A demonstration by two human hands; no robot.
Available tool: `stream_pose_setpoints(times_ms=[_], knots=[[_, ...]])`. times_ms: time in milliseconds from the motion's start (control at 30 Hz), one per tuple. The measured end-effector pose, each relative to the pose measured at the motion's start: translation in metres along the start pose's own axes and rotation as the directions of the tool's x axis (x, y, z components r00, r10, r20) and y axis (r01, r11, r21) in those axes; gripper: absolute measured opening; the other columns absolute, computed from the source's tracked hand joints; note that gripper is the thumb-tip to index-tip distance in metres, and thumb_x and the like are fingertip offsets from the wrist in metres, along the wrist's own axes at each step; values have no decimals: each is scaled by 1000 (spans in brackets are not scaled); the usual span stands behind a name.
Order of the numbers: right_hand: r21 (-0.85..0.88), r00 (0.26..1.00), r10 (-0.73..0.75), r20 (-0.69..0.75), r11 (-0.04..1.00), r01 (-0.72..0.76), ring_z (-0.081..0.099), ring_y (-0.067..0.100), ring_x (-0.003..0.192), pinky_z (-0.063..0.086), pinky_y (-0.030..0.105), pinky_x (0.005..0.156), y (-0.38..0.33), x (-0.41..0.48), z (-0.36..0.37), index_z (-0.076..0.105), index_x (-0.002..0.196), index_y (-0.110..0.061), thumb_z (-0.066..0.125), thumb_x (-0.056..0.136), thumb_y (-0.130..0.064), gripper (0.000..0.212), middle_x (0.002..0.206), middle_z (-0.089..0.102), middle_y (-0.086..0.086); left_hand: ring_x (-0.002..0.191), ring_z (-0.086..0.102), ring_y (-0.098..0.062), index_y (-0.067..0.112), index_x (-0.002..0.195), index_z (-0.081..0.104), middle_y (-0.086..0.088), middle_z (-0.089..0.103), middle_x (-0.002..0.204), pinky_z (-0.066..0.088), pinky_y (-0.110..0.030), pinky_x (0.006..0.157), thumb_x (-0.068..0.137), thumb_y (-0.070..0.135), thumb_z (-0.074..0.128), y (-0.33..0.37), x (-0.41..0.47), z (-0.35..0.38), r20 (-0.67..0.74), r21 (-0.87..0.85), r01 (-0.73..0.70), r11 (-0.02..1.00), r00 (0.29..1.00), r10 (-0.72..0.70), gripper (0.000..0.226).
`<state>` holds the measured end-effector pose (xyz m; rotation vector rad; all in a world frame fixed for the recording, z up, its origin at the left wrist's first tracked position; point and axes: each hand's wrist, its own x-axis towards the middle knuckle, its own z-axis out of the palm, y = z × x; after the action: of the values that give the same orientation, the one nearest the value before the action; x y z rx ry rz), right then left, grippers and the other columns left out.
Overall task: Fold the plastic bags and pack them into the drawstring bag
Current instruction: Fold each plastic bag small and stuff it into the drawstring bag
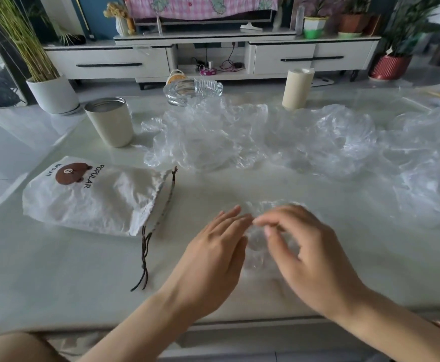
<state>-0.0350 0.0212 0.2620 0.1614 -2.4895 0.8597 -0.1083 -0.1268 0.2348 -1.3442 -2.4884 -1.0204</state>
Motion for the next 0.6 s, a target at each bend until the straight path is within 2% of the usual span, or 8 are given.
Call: stream_pose_setpoints(times_ms=[67, 167, 234, 300, 334, 400, 501, 601], knots=[[-33, 993, 106, -45, 994, -107, 53, 5, 104, 33, 6, 94, 10, 3, 2, 65, 108, -11, 48, 87, -10, 27, 109, 64, -2, 136, 33, -11, 11, 129, 55, -1, 52, 137, 17, -13, 111, 93, 30, 28, 0, 2, 6, 39, 31, 31, 999, 999, -32, 49], [-183, 981, 83, 175, 982, -50, 39, 17, 133, 20, 17, 111, 25, 9, 17, 52, 132, -10, 46, 87, -2, 46, 139, 49, 8, 143, 10, -5, 19, 144, 34, 10, 25, 152, -1, -16, 115, 91, 40, 14, -3, 11, 11, 155, 37, 11, 999, 988, -16, 60], [-245, 956, 91, 279, 969, -21, 26, 23, 141, 12, 24, 114, 30, 14, 22, 38, 142, -11, 46, 91, 0, 52, 150, 33, 9, 144, 1, -5, 22, 148, 24, 12, 15, 154, -8, -19, 114, 90, 41, 8, -5, 17, 15, 215, 74, -14, 997, 977, -3, 63], [-346, 946, 136, 295, 938, -27, 21, 24, 143, 5, 27, 116, 37, 15, 24, 30, 145, -10, 32, 97, -20, 49, 154, 25, 8, 145, -4, -9, 24, 150, 9, 11, 1, 156, -15, -19, 110, 85, 51, -4, -7, 18, 19, 267, 202, 10, 979, 962, -64, 72], [-408, 941, 163, 296, 912, -30, 23, 24, 142, 4, 30, 115, 40, 14, 24, 30, 145, -10, 20, 97, -38, 57, 153, 25, 9, 145, -6, -11, 25, 150, 2, 10, -5, 155, -19, -20, 108, 80, 60, -12, -10, 18, 20, 270, 279, 29, 960, 957, -108, 80], [-487, 920, 187, 346, 873, 6, 12, 20, 145, -3, 30, 114, 49, 10, 22, 19, 149, -15, -14, 79, -69, 94, 157, 12, 4, 144, -11, -13, 26, 150, -2, 6, -12, 154, -21, -21, 107, 68, 72, -24, -12, 13, 20, 262, 384, 65, 921, 949, -176, 96], [-541, 860, 301, 412, 841, -35, -17, 4, 141, -17, 25, 111, 64, 4, 3, -6, 149, -28, -40, 48, -75, 116, 151, -20, -13, 143, -17, -13, 26, 150, -4, 6, -20, 150, -20, -23, 110, 65, 77, -17, -14, 10, 19, 264, 412, 91, 906, 940, -214, 100], [-574, 825, 351, 442, 818, -41, -27, -2, 132, -23, 23, 106, 76, 1, -16, -19, 143, -30, -41, 45, -77, 112, 141, -31, -17, 140, -21, -13, 24, 150, -5, 2, -19, 153, -21, -25, 110, 67, 79, -14, -11, 11, 17, 267, 407, 81, 910, 942, -203, 100]])
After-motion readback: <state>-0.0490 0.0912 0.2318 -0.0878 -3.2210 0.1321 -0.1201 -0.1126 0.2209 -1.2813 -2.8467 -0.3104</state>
